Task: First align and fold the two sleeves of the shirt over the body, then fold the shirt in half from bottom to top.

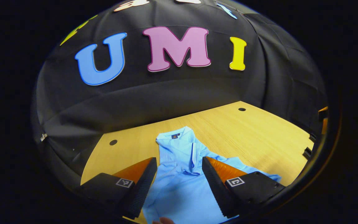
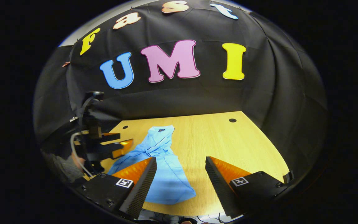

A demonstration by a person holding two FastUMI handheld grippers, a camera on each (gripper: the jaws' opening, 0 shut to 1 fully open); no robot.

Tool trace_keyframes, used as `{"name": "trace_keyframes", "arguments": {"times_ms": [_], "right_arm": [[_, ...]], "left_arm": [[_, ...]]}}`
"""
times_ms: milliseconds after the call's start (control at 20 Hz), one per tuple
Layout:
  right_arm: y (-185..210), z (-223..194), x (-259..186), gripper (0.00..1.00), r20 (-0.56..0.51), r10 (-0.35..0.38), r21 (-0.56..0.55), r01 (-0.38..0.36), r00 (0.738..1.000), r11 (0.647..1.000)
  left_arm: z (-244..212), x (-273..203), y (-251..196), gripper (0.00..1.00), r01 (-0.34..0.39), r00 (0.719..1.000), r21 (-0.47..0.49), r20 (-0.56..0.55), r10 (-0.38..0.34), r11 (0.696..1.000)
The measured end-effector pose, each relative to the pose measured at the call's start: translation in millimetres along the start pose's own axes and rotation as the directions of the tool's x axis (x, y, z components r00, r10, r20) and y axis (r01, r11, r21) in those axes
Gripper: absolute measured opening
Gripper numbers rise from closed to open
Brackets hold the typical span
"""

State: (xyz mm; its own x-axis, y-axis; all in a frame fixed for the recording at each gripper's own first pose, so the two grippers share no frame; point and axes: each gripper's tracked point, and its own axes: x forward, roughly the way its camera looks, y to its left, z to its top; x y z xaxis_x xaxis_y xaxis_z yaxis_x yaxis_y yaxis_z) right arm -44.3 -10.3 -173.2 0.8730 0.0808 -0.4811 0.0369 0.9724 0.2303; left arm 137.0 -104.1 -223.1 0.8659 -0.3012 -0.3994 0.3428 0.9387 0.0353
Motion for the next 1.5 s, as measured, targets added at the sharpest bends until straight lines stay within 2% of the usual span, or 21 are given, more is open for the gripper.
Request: {"name": "trace_keyframes", "arguments": {"times_ms": [100, 300, 450, 600, 800, 1050, 1300, 1450, 1500], "right_arm": [[3, -12, 0, 0.98, -0.031, -0.003, 0.005, 0.003, 1.0, 1.0], [10, -44, 1, 0.98, -0.085, 0.0, -0.023, -0.002, 0.996, 1.0], [11, -75, 9, 0.98, -0.152, -0.002, -0.045, -0.005, 0.988, 0.999], [7, -111, 22, 0.98, -0.235, -0.017, -0.053, 0.005, 0.972, 0.999], [-5, -152, 38, 0.98, -0.326, -0.047, -0.07, 0.025, 0.944, 0.997], [-18, -187, 60, 0.99, -0.397, -0.075, -0.077, 0.048, 0.915, 0.996], [-20, -204, 72, 0.98, -0.427, -0.094, -0.113, 0.05, 0.899, 0.992], [-19, -218, 70, 0.98, -0.459, -0.095, -0.124, 0.043, 0.883, 0.991], [-18, -214, 72, 0.99, -0.44, -0.095, -0.122, 0.045, 0.893, 0.991]], "left_arm": [[-16, -38, 16, 0.93, -0.033, 0.999, -0.017, -0.015, 0.032, 0.999], [-69, -98, 39, 0.93, -0.087, 0.99, -0.07, -0.12, 0.078, 0.994], [-115, -121, 37, 0.93, -0.095, 0.975, -0.125, -0.211, 0.067, 0.988], [-162, -137, 37, 0.94, -0.123, 0.949, -0.156, -0.308, 0.07, 0.98], [-210, -140, 33, 0.94, -0.15, 0.91, -0.166, -0.408, 0.071, 0.975], [-236, -131, 43, 0.94, -0.19, 0.879, -0.151, -0.467, 0.099, 0.97], [-252, -128, 42, 0.94, -0.205, 0.855, -0.142, -0.507, 0.106, 0.968], [-254, -125, 37, 0.93, -0.202, 0.852, -0.142, -0.513, 0.103, 0.969], [-254, -124, 35, 0.92, -0.2, 0.851, -0.14, -0.516, 0.101, 0.97]]}}
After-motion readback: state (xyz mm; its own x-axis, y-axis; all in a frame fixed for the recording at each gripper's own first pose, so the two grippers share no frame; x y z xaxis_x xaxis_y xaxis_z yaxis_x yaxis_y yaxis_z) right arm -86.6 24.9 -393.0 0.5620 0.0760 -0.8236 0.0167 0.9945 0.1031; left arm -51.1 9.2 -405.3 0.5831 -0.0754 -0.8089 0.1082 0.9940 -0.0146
